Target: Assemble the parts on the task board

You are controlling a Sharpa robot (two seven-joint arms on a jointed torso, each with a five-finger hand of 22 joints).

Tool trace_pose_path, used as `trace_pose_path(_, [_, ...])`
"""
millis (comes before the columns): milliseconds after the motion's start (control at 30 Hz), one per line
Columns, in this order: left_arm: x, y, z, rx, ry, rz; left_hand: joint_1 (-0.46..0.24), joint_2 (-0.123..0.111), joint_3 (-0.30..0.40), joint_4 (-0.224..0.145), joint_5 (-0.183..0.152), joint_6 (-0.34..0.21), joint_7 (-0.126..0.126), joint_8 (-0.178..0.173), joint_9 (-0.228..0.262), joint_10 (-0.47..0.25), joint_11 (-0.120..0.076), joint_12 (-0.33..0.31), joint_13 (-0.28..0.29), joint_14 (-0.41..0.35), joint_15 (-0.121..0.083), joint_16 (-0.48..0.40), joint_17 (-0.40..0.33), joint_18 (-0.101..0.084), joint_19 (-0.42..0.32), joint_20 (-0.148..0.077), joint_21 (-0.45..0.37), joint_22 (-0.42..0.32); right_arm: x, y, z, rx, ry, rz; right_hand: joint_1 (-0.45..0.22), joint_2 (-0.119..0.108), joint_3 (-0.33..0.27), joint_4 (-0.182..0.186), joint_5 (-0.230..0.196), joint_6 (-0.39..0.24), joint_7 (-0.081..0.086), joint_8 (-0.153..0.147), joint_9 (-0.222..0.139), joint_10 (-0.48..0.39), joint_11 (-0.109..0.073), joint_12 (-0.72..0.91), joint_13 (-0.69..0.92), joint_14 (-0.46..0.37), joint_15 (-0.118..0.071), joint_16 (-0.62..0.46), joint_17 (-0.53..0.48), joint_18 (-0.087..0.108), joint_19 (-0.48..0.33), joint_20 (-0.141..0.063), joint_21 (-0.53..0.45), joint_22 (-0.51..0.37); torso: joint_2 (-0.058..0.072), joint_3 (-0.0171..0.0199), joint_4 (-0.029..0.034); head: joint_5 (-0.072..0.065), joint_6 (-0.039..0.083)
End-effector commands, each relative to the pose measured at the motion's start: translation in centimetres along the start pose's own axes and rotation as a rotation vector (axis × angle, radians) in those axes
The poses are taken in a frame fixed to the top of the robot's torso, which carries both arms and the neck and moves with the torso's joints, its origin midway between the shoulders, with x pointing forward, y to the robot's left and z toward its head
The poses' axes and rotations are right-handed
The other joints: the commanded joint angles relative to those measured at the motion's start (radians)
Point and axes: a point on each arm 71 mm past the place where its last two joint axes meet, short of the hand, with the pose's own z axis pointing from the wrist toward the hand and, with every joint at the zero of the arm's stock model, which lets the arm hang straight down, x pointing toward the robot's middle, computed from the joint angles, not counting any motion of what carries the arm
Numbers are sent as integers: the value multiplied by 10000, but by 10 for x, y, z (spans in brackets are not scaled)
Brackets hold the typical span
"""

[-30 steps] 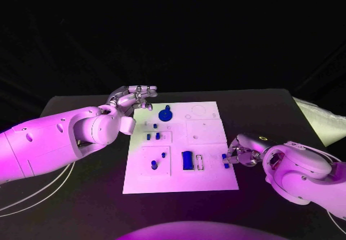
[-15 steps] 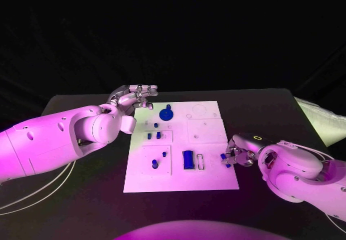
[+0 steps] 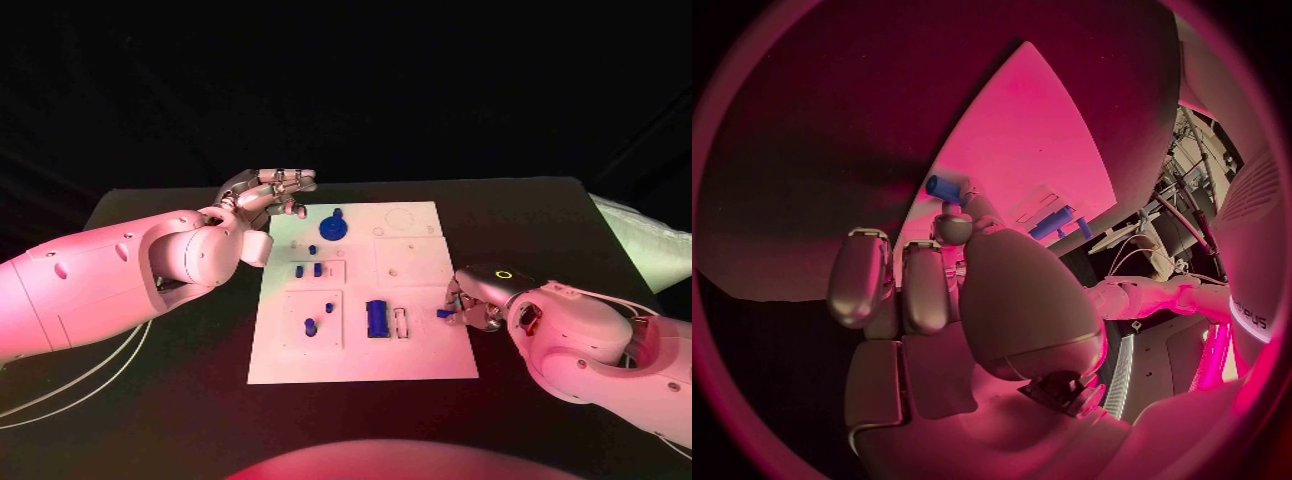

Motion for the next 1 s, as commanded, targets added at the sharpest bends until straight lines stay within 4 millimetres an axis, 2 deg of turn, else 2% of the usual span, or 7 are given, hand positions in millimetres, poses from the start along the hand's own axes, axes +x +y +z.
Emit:
trace_pose_path(33, [2,-1,0,61,218,-30,1,138,-63,21,44,-20,42,43,-15,-92,-6,24,16,-74,8,-66,-13,118,-22,4,-57,-11,17,-5,-2,363,805,-33,-14,263,299,24,247,26,-9,-6,23,100,-54,9,29,436,-69,29,39,-56,51,-58,19,39,4,4,2,4,11])
trace_pose_path(167, [2,-1,0,58,220,-30,-5,151,-79,13,44,-23,40,53,-17,-115,-7,63,20,-86,9,-73,-47,118,-15,4,-78,-25,15,-5,-4,477,787,1124,-445,213,847,309,709,26,-26,-72,32,169,-65,18,65,447,-75,55,83,-65,83,-55,48,88,-6,-4,8,1,24])
trace_pose_path(233, [2,0,0,58,225,-32,-8,159,-89,7,44,-25,40,60,-19,-130,-7,89,23,-93,9,-78,-70,118,-11,5,-92,-35,12,-5,-5,570,724,1923,-706,-2,1309,449,771,43,-27,-110,47,202,-56,27,100,452,-79,68,110,-67,93,-59,59,108,-8,-9,14,3,19])
trace_pose_path(500, [3,0,0,60,231,-33,-8,159,-89,7,44,-25,40,60,-19,-130,-7,89,23,-93,9,-78,-70,118,-11,5,-92,-35,2,2,-7,572,497,3593,-1506,-565,2243,994,860,129,-34,-168,90,300,-58,140,248,470,-84,119,193,-77,127,-57,96,180,7,0,6,47,21])
trace_pose_path(733, [3,0,0,57,240,-36,-8,159,-89,7,44,-25,40,60,-19,-130,-7,89,23,-93,9,-78,-70,118,-11,5,-92,-35,1,14,-4,381,595,4509,-1921,-947,2863,1236,995,190,-25,-185,144,354,-46,211,349,478,-80,144,234,-80,144,-57,116,218,9,0,4,50,17])
trace_pose_path(867, [4,0,0,54,251,-39,-8,159,-89,7,44,-25,40,60,-19,-130,-7,89,23,-93,9,-78,-70,118,-11,5,-92,-35,2,17,-2,355,720,4759,-2089,-1090,3067,1300,1207,212,-19,-186,174,374,-44,236,388,480,-76,150,246,-83,149,-54,123,231,6,-7,11,57,15])
trace_pose_path(1000, [4,0,1,48,260,-42,-8,159,-89,7,44,-25,40,60,-19,-130,-7,89,23,-93,9,-78,-70,118,-11,5,-92,-35,3,22,2,327,813,4995,-2220,-1206,3205,1321,1419,269,-38,-156,217,466,-55,445,554,501,-81,217,339,-100,197,-58,171,334,7,8,-6,61,16])
